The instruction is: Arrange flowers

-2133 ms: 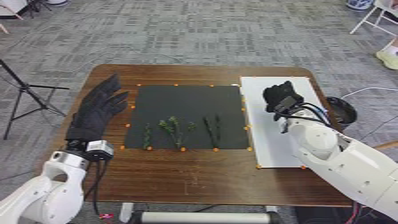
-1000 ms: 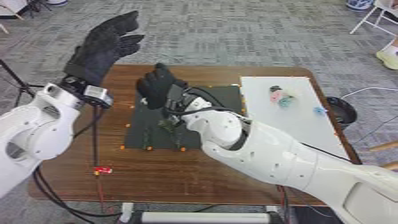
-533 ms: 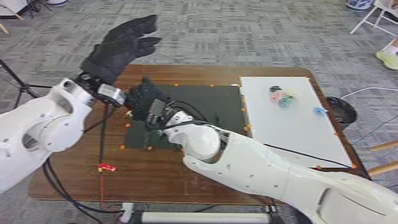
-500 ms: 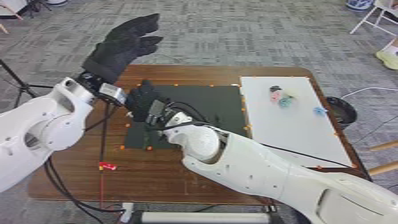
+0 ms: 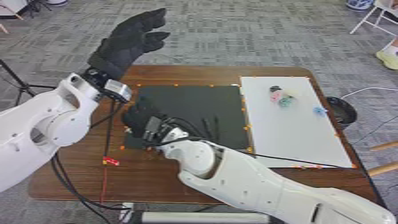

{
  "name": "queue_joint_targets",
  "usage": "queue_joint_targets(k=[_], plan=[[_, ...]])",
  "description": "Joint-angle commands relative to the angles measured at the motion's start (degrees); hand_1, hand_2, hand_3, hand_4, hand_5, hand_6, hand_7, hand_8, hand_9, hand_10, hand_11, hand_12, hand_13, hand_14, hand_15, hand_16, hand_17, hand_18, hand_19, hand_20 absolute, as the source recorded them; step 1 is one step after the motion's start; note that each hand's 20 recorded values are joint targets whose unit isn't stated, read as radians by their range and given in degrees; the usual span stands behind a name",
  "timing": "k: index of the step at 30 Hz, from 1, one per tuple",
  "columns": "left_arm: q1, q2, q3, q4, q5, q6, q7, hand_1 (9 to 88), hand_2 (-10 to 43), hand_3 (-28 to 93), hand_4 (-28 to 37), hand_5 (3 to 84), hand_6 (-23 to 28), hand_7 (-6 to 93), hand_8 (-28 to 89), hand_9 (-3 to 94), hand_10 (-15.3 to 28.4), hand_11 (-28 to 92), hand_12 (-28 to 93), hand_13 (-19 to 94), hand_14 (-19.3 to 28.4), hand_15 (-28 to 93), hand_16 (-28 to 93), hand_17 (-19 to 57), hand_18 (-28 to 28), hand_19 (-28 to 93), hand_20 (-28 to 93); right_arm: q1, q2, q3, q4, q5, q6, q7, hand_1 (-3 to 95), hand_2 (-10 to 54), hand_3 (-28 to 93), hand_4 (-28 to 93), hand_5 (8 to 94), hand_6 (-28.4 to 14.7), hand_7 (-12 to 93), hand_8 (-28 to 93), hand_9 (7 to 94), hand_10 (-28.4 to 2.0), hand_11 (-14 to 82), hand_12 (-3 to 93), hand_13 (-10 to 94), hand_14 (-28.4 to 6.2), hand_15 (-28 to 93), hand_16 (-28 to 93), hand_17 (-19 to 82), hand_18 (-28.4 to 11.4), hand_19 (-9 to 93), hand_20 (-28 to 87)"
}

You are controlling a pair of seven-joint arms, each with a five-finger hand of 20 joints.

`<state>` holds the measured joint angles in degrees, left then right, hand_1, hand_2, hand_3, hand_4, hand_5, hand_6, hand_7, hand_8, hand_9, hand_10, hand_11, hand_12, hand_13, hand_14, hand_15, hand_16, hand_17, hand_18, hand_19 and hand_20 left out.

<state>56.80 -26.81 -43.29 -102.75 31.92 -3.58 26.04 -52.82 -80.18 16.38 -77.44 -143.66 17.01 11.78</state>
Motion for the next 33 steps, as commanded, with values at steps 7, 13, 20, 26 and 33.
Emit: queue_joint_targets(k=[7, 13, 20, 26, 33], plan=[[0.21, -1.56, -0.07, 0.02, 0.02, -0.17, -0.04, 27.9, -4.1, 66, -25.2, 23.4, 1.8, 16.0, -8, 17.5, 9.7, 13, 19, 16, 13.1, 24, 6, -10.6, 18.9, 36, 12, 0.33, -2.91, -3.09, 3.19, -1.37, 7.20, 4.77, 53.3, -9.5, 70, -28, 80.6, 8.1, 30, -5, 89.6, -2.4, 4.8, 31.1, 68, -5.8, 72, 33, 28, -18.4, 80, 53], [-0.33, -1.99, 0.49, 0.32, 0.07, -0.53, -0.15, 28.0, -4.1, 66, -25.3, 23.4, 1.8, 15.9, -8, 17.5, 9.7, 13, 19, 16, 13.0, 24, 6, -10.7, 18.9, 36, 12, 0.14, -2.84, -2.47, 2.49, -0.60, 5.71, 3.86, 52.1, -9.5, 71, -28, 79.2, 8.3, 30, -6, 88.1, -2.4, 4.3, 30.5, 67, -5.9, 73, 33, 28, -18.4, 80, 54], [0.18, -2.31, 0.08, 0.48, 0.15, -0.79, -0.45, 27.9, -4.1, 66, -25.2, 23.5, 1.9, 15.8, -8, 17.5, 9.7, 13, 19, 16, 13.0, 24, 6, -10.6, 18.8, 36, 12, -0.46, -1.87, -1.17, 0.77, -1.22, -0.68, 4.46, 43.8, -9.5, 72, -28, 64.8, 6.8, 30, -8, 71.4, -3.9, 16.4, 16.0, 61, -6.2, 73, 30, 24, -18.2, 78, 53], [0.51, -2.17, -0.17, 0.31, 0.10, -0.64, -0.23, 27.9, -4.0, 65, -25.1, 23.4, 1.8, 15.7, -8, 17.5, 9.7, 13, 19, 16, 13.0, 24, 6, -10.6, 18.8, 36, 12, -0.75, -1.58, 0.54, 0.96, -1.46, -2.49, 4.52, 39.7, -9.5, 78, -28, 59.3, 5.8, 27, -17, 64.7, -5.2, 16.1, 15.1, 56, -6.7, 73, 29, 22, -18.2, 77, 53], [1.94, -1.84, -1.43, -0.12, 0.17, -0.64, -0.17, 27.9, -4.0, 66, -25.1, 23.5, 1.8, 15.8, -8, 17.5, 9.8, 13, 19, 16, 12.9, 24, 6, -10.7, 18.8, 36, 12, -0.40, -0.63, 0.30, -0.56, -0.91, -2.50, 5.90, 38.9, -9.5, 79, -28, 57.9, 4.8, 27, -17, 63.1, -5.3, 16.1, 15.2, 55, -6.9, 73, 28, 22, -18.1, 77, 53]])
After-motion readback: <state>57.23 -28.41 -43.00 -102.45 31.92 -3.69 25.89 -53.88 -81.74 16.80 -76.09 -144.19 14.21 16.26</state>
